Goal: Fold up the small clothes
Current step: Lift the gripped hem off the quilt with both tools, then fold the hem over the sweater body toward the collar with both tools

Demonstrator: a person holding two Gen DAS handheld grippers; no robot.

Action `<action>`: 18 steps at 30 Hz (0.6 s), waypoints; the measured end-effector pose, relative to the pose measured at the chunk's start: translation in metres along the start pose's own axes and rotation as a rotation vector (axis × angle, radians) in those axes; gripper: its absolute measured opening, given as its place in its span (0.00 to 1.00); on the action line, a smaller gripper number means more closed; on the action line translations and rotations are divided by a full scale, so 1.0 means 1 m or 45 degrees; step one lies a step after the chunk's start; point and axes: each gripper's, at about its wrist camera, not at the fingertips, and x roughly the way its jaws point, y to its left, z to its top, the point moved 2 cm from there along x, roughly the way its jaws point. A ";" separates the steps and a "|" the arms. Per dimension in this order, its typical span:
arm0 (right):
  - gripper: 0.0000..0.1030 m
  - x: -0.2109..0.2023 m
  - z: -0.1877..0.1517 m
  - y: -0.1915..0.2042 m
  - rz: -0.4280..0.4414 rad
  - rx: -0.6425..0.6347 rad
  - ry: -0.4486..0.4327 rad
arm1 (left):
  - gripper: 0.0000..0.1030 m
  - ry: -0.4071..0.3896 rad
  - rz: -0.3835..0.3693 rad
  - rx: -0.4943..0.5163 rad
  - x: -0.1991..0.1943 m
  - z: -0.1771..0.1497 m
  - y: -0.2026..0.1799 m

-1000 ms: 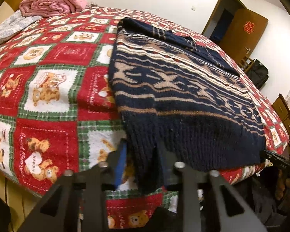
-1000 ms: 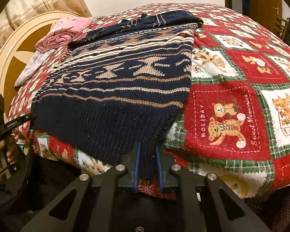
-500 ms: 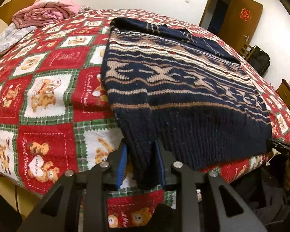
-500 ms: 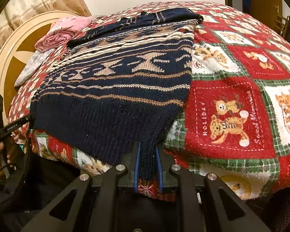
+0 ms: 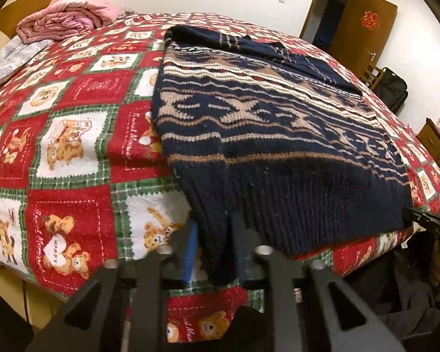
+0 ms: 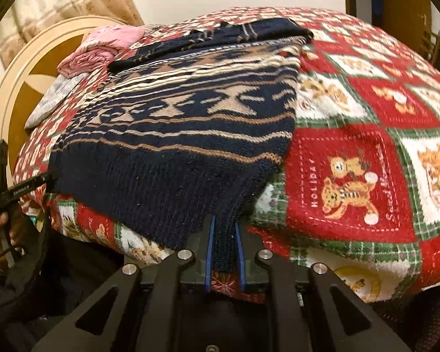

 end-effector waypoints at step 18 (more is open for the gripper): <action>0.10 -0.026 0.010 0.001 0.164 0.066 -0.124 | 0.07 -0.042 -0.078 -0.021 -0.017 0.007 -0.003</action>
